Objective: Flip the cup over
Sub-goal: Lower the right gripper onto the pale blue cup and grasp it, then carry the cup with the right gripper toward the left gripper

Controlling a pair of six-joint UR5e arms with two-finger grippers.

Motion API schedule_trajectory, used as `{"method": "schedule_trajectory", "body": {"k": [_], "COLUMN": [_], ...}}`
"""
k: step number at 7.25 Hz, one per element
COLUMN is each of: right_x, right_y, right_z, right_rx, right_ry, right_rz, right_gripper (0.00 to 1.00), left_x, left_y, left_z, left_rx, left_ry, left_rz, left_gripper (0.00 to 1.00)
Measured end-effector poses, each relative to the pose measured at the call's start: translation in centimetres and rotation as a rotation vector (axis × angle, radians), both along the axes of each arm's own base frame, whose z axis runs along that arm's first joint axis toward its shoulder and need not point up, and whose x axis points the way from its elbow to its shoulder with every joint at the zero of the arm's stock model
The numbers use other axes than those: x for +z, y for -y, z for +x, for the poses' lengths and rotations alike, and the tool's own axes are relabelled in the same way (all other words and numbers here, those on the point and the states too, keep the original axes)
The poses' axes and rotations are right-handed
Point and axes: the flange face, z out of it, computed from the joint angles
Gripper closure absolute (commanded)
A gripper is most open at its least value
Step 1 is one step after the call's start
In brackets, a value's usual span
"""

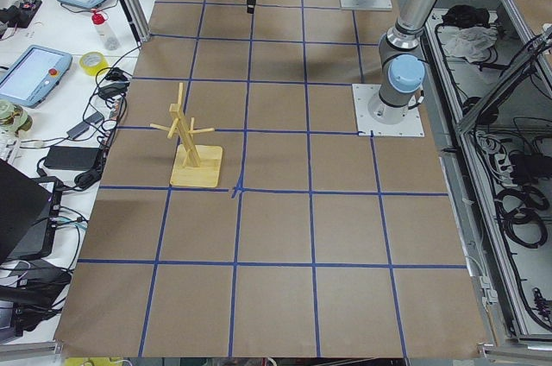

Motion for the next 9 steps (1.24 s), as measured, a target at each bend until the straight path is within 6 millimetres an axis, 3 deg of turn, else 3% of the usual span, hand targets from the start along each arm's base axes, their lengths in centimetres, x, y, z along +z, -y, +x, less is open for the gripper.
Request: {"method": "schedule_trajectory", "body": {"k": [2, 3, 4, 5, 6, 7, 9], "right_x": [-0.9, -0.6, 0.4, 2.2, 3.9, 5.1, 5.0], "right_y": [0.1, 0.1, 0.1, -0.3, -0.9, -2.0, -5.3], "right_z": [-0.1, 0.0, 0.6, 2.9, 7.2, 12.9, 24.7], "right_rx": [0.022, 0.032, 0.049, 0.116, 0.248, 0.416, 0.770], "right_ry": [0.002, 0.001, 0.004, 0.016, 0.027, 0.027, 0.016], "right_rz": [0.004, 0.000, -0.007, -0.024, -0.047, -0.064, -0.068], "right_gripper": [0.36, 0.37, 0.37, 0.37, 0.37, 0.37, 0.37], "left_x": [-0.1, -0.3, -0.3, -0.4, -0.4, -0.4, 0.0], "left_y": [0.1, 0.3, 0.3, 0.4, 0.4, 0.4, 0.1], "left_z": [0.0, 0.0, 0.0, 0.0, 0.0, 0.0, 0.1], "left_rx": [0.000, 0.001, 0.001, 0.001, 0.001, 0.001, -0.001], "left_ry": [-0.001, -0.001, -0.001, -0.001, -0.002, -0.002, 0.001], "left_rz": [0.001, 0.003, 0.002, 0.002, 0.002, 0.001, -0.006], "left_gripper": [0.00, 0.00, 0.00, 0.00, 0.00, 0.00, 0.00]}}
